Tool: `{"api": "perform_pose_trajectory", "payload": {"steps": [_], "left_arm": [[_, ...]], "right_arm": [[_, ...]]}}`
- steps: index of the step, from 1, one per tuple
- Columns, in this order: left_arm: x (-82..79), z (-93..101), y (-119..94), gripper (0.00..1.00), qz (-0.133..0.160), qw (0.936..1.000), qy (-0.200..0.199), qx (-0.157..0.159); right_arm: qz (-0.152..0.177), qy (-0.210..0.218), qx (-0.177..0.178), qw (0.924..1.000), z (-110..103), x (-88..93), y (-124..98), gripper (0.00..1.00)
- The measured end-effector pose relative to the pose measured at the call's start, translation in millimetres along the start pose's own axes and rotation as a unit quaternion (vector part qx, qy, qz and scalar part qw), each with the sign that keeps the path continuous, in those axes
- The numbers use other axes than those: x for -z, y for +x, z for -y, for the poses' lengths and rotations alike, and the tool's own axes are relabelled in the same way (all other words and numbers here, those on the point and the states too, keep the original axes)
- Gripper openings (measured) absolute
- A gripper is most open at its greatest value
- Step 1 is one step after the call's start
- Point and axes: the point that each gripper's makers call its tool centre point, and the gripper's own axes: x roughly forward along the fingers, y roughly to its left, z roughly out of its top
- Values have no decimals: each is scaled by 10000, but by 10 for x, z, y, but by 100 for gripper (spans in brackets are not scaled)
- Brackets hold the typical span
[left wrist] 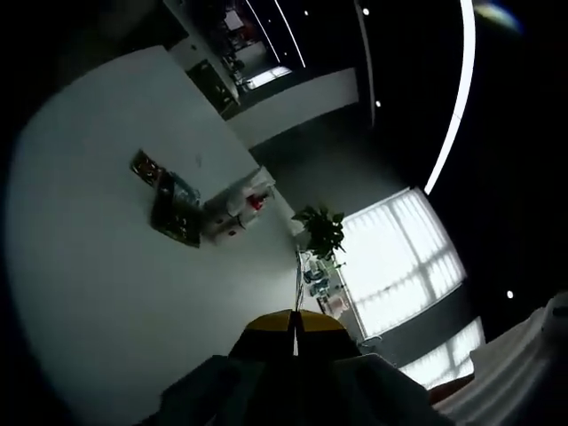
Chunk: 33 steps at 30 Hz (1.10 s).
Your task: Arrange the skincare products in the storage area until every visible bottle or jar stands upright without overlapping.
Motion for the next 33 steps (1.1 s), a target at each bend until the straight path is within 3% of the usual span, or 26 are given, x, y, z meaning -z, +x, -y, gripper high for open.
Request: {"api": "perform_pose_trajectory", "payload": {"steps": [8,15,33], "left_arm": [[-256,-377,100,1,44,9989,141,-445],[-432,-713,132,1,197,9971,-68,-731],[-777,-1317,345,1,-100,9919,-164,-1255]], "right_arm": [[-5,-19,-110,9999,-39,15,6,42],[18,44,-266,9996,-100,3,20,43],[62,96,-274,9996,-84,7,15,43]]}}
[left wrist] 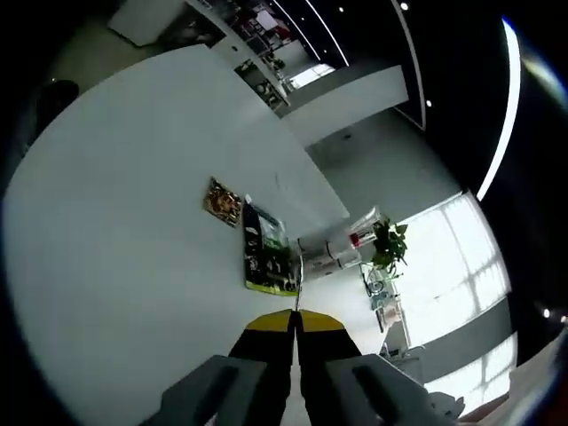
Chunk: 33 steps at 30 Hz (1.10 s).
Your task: Arrange the skincare products in the storage area until every visible bottle or jar stands upright without overlapping.
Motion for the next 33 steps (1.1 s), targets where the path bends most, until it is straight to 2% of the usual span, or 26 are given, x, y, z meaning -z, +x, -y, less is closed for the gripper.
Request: {"api": "perform_pose_trajectory", "payload": {"steps": [5,10,18,27,33], "left_arm": [[-77,-64,96,1,-247,9993,255,-118],[-189,-103,198,1,-300,9990,277,-164],[-178,-284,361,1,-570,9974,280,-337],[-324,-406,447,1,-645,9967,199,-457],[-288,-477,507,1,-883,9942,278,-551]], "right_arm": [[-19,-26,-13,10000,-10,5,4,43],[-32,-42,-22,10000,-12,11,10,42],[-53,-91,-11,9999,-11,17,12,42],[-99,-99,-27,9999,-12,35,21,42],[-124,-85,-24,9999,-11,42,19,42]]}}
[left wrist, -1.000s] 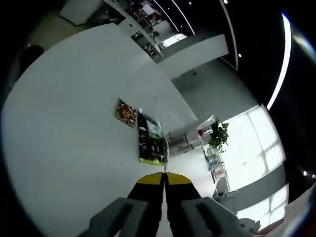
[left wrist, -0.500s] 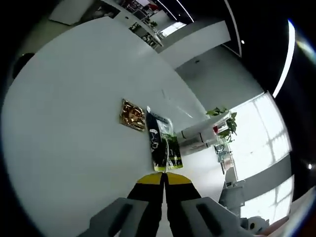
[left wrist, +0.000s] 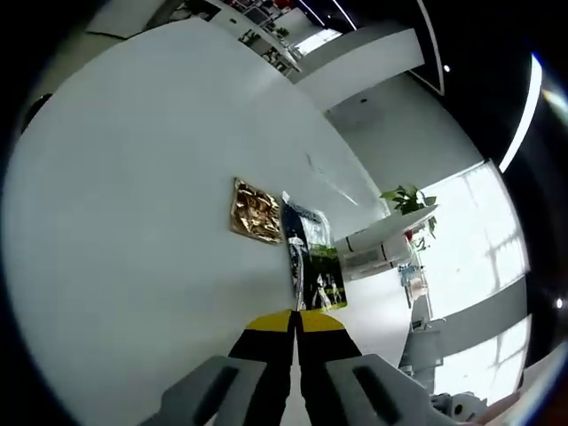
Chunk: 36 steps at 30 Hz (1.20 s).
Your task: Arrange the skincare products in the storage area until every visible bottle or jar stands upright without overlapping.
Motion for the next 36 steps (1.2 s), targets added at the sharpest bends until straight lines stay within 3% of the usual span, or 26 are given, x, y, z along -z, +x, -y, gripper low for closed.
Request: {"api": "perform_pose_trajectory", "payload": {"steps": [6,14,18,22,36], "left_arm": [[22,-42,69,1,-160,9998,-128,12],[27,-228,89,2,-417,9982,-149,-400],[4,-267,107,3,-525,9973,-21,-521],[39,-348,107,4,-833,9933,267,-754],[-34,-352,39,8,-1049,9894,396,-927]], "right_arm": [[-15,27,-8,10000,5,8,4,41],[-24,26,1,10000,10,10,-1,41],[-35,37,-1,10000,7,16,-1,41],[-45,31,-5,10000,6,20,0,40],[-41,9,-5,10000,5,13,-4,39]]}}
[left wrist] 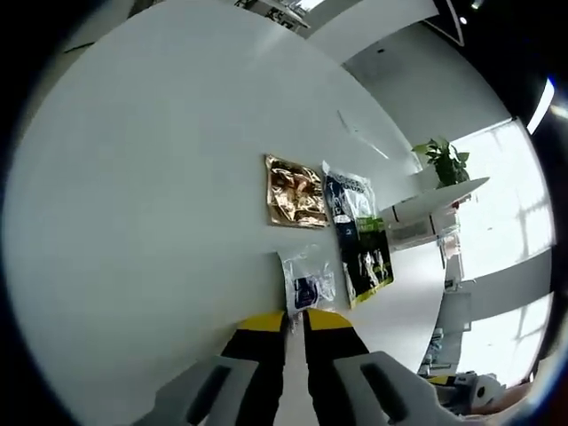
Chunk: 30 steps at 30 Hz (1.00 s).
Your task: Arrange the skincare products in the storage area until every visible bottle or jar stands upright without overlapping.
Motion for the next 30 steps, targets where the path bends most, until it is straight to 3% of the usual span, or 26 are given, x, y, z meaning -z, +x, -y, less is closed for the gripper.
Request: {"api": "perform_pose_trajectory", "payload": {"steps": [6,11,14,19,26,30], "left_arm": [[-14,-20,-51,13,-26,9998,149,-118],[-20,-65,-148,20,124,9994,205,-241],[-16,14,-272,21,451,9985,263,-151],[-12,343,-477,25,1194,9918,168,431],[366,711,-717,29,1472,9853,615,618],[696,882,-809,31,1556,9827,792,617]], "right_arm": [[8,-9,18,10000,8,-3,-2,39],[17,-19,29,10000,12,-8,-6,39],[40,-19,43,10000,18,-17,-9,39],[97,-41,68,9999,23,-40,-20,39],[203,-93,91,9997,21,-78,-38,40],[329,-65,208,9992,73,-120,-64,41]]}}
